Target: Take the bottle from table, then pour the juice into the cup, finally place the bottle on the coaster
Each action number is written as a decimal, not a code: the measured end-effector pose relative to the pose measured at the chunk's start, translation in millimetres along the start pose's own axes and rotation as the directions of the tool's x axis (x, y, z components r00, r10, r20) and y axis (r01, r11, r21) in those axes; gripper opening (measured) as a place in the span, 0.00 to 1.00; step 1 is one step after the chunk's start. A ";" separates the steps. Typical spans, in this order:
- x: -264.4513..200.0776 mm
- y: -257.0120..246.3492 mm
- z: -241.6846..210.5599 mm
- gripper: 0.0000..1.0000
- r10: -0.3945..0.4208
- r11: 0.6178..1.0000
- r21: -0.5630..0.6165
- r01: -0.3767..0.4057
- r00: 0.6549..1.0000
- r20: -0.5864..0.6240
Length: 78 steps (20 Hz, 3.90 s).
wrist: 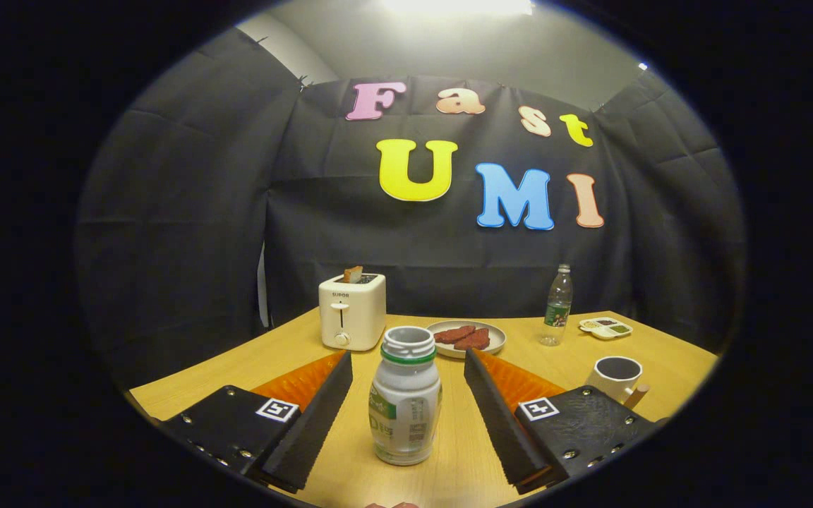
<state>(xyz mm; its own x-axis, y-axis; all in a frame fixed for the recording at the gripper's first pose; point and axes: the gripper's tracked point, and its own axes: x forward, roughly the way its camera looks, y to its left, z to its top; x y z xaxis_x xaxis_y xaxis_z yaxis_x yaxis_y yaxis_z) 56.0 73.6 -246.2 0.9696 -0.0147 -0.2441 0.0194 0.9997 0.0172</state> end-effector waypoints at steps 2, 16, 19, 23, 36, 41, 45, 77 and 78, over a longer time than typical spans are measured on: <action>5.8 2.6 -13.9 0.98 0.002 1.000 -0.006 -0.002 0.999 -0.034; 23.2 5.0 -74.3 0.94 -0.028 0.999 -0.035 0.023 0.985 -0.172; 26.4 5.2 -76.6 0.82 -0.027 1.000 0.003 0.028 0.986 -0.164; 28.5 5.6 -76.4 0.78 -0.026 0.998 0.043 0.034 0.984 -0.174; 38.4 -24.2 -35.5 0.72 -0.021 0.948 0.312 0.065 0.990 -0.140; 39.5 -53.7 -20.4 0.72 -0.063 0.908 0.405 0.109 0.990 -0.126; 37.4 -71.5 -19.2 0.72 -0.056 0.866 0.486 0.117 0.989 -0.139; 43.7 -113.1 -27.6 0.72 -0.010 0.068 0.977 0.202 0.979 -0.202; 44.6 -112.7 -27.7 0.72 -0.008 0.054 0.978 0.203 0.979 -0.203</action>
<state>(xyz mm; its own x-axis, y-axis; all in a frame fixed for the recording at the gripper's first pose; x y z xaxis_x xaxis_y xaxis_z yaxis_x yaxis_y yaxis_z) 90.3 -39.1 -285.8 0.8997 -0.0180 -0.4361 0.4365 0.0304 0.8992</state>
